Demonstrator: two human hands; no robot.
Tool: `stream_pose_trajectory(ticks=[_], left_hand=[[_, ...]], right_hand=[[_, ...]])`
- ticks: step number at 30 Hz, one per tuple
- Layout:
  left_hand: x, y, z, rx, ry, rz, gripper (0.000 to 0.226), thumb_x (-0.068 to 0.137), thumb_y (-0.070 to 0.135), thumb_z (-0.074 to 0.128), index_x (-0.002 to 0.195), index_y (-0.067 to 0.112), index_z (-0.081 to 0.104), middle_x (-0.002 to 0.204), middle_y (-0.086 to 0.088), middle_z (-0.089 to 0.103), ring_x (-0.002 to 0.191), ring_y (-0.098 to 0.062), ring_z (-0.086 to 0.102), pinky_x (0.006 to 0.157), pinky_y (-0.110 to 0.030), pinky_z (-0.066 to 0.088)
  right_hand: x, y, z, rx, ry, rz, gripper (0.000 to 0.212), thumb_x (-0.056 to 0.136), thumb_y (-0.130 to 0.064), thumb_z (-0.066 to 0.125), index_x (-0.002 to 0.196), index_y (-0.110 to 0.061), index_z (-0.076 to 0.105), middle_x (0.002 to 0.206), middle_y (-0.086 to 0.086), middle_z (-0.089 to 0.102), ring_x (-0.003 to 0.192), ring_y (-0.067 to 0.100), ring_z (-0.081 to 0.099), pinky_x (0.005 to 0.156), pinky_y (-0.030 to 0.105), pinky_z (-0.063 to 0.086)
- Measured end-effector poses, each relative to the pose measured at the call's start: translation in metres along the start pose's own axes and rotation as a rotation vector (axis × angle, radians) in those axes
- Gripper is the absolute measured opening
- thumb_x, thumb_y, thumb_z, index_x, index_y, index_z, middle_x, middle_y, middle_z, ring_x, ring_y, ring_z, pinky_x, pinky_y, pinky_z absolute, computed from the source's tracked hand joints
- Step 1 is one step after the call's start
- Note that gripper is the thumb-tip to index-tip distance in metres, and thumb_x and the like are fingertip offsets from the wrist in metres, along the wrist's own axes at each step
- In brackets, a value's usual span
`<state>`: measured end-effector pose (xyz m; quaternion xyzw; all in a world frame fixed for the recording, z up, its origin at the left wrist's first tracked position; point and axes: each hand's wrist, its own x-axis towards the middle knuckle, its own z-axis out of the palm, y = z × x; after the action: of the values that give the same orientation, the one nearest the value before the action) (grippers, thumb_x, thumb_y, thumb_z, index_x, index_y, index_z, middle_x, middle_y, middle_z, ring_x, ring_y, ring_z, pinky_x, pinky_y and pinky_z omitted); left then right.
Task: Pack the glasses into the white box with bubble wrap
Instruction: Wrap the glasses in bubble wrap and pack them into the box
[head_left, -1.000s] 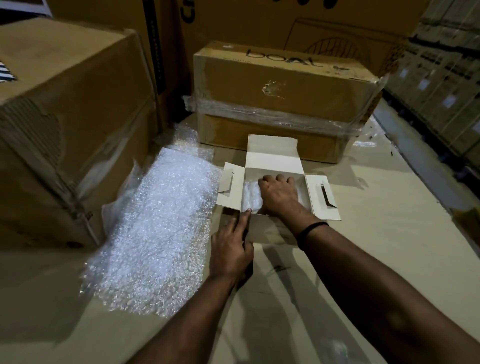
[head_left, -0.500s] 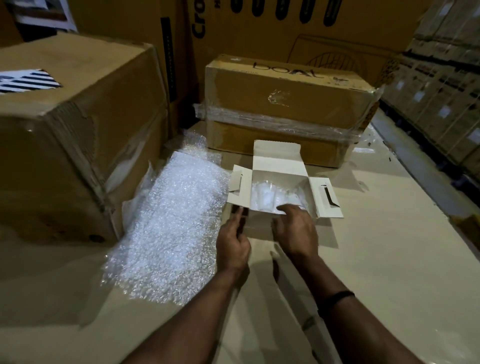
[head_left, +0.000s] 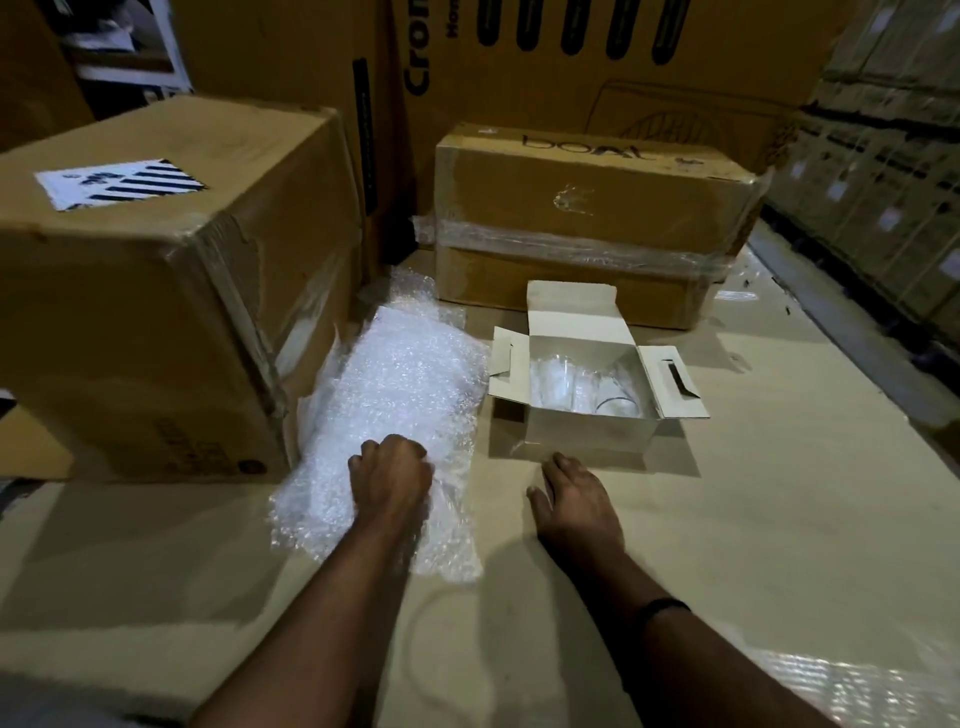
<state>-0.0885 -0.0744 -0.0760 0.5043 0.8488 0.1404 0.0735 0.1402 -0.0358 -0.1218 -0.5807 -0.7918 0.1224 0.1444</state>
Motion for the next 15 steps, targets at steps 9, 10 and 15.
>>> stream_pose_trajectory(ticks=[9, 10, 15], left_hand=[[0.000, -0.015, -0.015, -0.196, 0.326, 0.191, 0.021, 0.092, 0.036, 0.062, 0.089, 0.023, 0.077, 0.094, 0.000, 0.074, 0.091, -0.030, 0.062, 0.076, -0.037, 0.038], [0.000, -0.016, -0.014, -0.213, 0.314, 0.195, 0.020, 0.092, 0.038, 0.062, 0.091, 0.024, 0.077, 0.097, 0.000, 0.073, 0.093, -0.029, 0.062, 0.077, -0.038, 0.039], [0.006, -0.028, -0.009, -0.367, 0.196, 0.228, 0.027, 0.093, 0.040, 0.061, 0.110, 0.023, 0.074, 0.116, -0.002, 0.069, 0.110, -0.026, 0.059, 0.094, -0.041, 0.043]], right_hand=[[-0.008, -0.030, -0.009, 0.181, 0.092, 0.045, 0.039, 0.092, -0.046, 0.048, 0.109, -0.019, 0.070, 0.118, 0.005, 0.067, 0.115, 0.026, 0.056, 0.099, 0.031, 0.042], [-0.012, -0.044, -0.011, 0.236, 0.078, 0.041, 0.042, 0.090, -0.052, 0.050, 0.110, -0.020, 0.070, 0.113, 0.003, 0.069, 0.110, 0.026, 0.059, 0.097, 0.033, 0.044], [-0.002, -0.107, -0.011, 0.453, -0.135, 0.032, 0.059, 0.080, -0.059, 0.066, 0.126, -0.022, 0.060, 0.097, -0.001, 0.067, 0.094, 0.020, 0.063, 0.085, 0.034, 0.050]])
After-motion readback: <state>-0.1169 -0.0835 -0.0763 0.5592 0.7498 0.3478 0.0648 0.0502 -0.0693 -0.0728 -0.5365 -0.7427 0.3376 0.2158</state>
